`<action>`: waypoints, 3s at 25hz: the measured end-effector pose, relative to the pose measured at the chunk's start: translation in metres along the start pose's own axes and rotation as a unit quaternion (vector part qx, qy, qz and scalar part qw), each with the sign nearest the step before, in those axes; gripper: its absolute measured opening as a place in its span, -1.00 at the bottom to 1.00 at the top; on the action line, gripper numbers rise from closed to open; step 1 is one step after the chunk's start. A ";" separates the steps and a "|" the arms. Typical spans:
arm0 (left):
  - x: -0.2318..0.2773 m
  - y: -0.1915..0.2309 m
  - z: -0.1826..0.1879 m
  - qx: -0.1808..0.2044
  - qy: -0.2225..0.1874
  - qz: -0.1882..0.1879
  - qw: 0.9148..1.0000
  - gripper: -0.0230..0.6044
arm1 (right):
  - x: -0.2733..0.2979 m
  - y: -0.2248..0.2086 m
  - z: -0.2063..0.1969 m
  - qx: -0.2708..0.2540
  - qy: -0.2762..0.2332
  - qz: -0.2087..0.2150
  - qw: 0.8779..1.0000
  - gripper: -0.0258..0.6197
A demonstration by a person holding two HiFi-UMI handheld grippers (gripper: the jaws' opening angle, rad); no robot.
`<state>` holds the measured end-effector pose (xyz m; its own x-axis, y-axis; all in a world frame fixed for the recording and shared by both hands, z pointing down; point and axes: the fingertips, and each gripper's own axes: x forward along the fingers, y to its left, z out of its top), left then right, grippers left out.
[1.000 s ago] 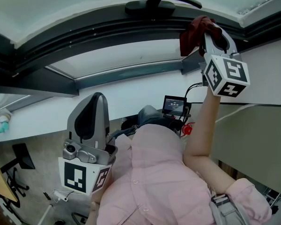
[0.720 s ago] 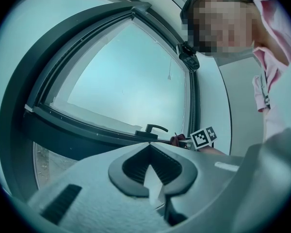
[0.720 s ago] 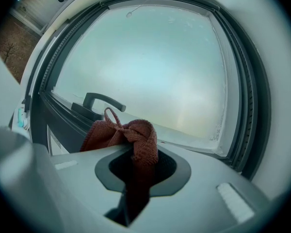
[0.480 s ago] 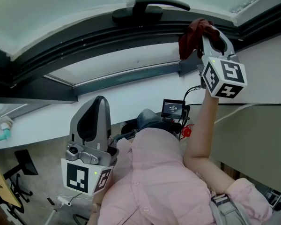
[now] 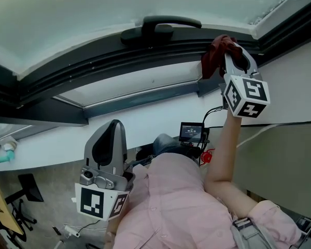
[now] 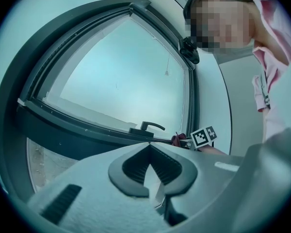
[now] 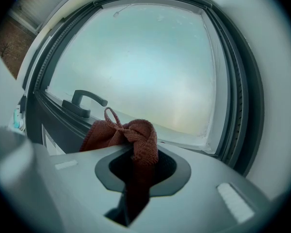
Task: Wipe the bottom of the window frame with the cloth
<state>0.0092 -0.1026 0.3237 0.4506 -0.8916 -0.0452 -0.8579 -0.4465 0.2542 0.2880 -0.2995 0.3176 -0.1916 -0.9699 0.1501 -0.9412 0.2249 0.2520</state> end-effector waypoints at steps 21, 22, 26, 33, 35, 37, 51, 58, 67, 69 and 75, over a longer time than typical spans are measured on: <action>0.013 0.001 0.004 0.005 0.001 0.007 1.000 -0.93 | -0.002 -0.053 -0.013 0.004 0.015 -0.057 0.998 -0.74; 0.014 0.001 0.005 0.006 0.001 0.007 1.000 -0.93 | -0.002 -0.058 -0.014 0.006 0.016 -0.062 0.998 -0.74; 0.016 0.004 0.007 0.009 -0.002 0.014 1.000 -0.93 | -0.002 -0.080 -0.021 0.011 0.024 -0.088 0.996 -0.74; 0.022 0.006 0.012 0.014 -0.008 0.022 1.000 -0.93 | -0.003 -0.109 -0.029 0.018 0.031 -0.116 0.993 -0.74; 0.023 0.006 0.013 0.016 -0.010 0.023 1.000 -0.93 | -0.003 -0.116 -0.031 0.021 0.032 -0.121 0.992 -0.74; 0.025 0.006 0.013 0.017 -0.010 0.025 0.999 -0.93 | -0.002 -0.122 -0.032 0.025 0.031 -0.125 0.991 -0.74; 0.002 0.001 0.016 0.025 -0.016 0.046 0.999 -0.93 | -0.014 -0.133 -0.035 0.064 -0.011 -0.123 0.990 -0.73; -0.006 -0.013 0.009 0.027 0.001 0.017 0.999 -0.93 | -0.027 -0.025 -0.025 0.134 -0.071 0.031 0.988 -0.73; -0.015 -0.024 0.003 0.024 0.014 -0.014 1.000 -0.93 | -0.037 0.130 -0.003 0.081 -0.074 0.159 0.981 -0.73; -0.020 -0.021 0.005 0.024 0.010 -0.010 1.000 -0.93 | -0.034 0.161 0.004 0.063 -0.073 0.187 0.978 -0.74; -0.040 -0.005 0.012 0.024 -0.003 0.017 1.000 -0.93 | -0.012 0.205 -0.001 0.023 -0.048 0.202 0.978 -0.74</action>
<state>-0.0071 -0.0657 0.3128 0.4188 -0.9070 -0.0438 -0.8838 -0.4182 0.2097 0.0980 -0.2415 0.3682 -0.5733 -0.8078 0.1372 -0.7944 0.5890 0.1481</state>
